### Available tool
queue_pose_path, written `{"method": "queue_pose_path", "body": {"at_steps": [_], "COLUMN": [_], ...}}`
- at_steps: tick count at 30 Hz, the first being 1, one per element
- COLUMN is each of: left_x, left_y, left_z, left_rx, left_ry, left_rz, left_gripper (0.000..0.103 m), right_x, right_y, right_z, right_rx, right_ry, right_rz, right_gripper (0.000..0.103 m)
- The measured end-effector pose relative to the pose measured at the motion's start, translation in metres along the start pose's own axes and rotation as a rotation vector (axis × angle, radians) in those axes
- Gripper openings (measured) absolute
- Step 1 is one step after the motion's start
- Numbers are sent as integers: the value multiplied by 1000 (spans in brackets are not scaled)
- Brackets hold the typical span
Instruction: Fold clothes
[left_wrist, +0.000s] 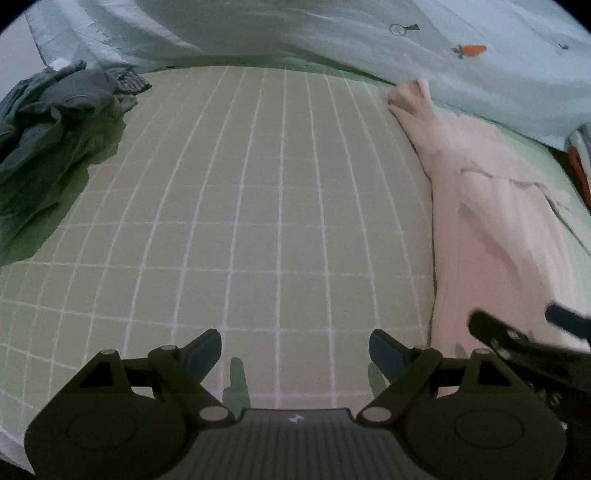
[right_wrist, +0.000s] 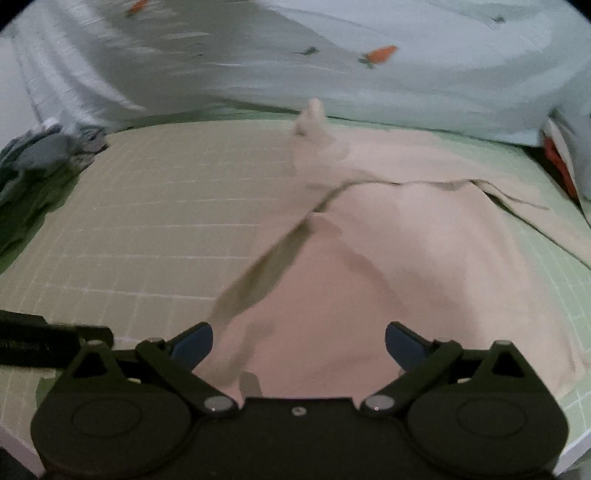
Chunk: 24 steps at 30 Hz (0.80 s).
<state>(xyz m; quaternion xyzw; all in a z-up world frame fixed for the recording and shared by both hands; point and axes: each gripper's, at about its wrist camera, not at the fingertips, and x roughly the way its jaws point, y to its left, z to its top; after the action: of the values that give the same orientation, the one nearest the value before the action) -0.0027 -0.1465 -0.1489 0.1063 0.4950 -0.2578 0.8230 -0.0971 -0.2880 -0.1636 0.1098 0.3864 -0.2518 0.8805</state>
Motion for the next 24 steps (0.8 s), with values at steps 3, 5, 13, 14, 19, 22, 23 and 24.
{"method": "queue_pose_path", "body": {"at_steps": [3, 5, 13, 14, 19, 22, 23, 24], "left_x": [-2, -3, -8, -9, -8, -7, -7, -7], "left_y": [8, 13, 24, 24, 20, 12, 7, 1], "left_z": [-7, -10, -14, -14, -10, -7, -5, -4], "left_rx": [2, 2, -19, -22, -29, -22, -16, -9], "left_ry": [8, 11, 2, 0, -6, -9, -10, -12], "left_rz": [7, 17, 32, 32, 33, 24, 19, 14], "left_gripper": [88, 88, 88, 88, 88, 88, 88, 88], "right_x": [3, 6, 21, 22, 21, 10, 3, -5], "right_y": [17, 25, 42, 41, 24, 2, -8, -19], "right_z": [-3, -5, -11, -11, -10, -6, -4, -2], "right_rx": [-23, -28, -73, -76, -47, 20, 43, 64], "right_ry": [17, 34, 96, 102, 94, 58, 40, 16], "right_rz": [8, 22, 55, 52, 94, 122, 123, 119], "right_gripper": [95, 91, 64, 53, 5, 5, 5, 5]}}
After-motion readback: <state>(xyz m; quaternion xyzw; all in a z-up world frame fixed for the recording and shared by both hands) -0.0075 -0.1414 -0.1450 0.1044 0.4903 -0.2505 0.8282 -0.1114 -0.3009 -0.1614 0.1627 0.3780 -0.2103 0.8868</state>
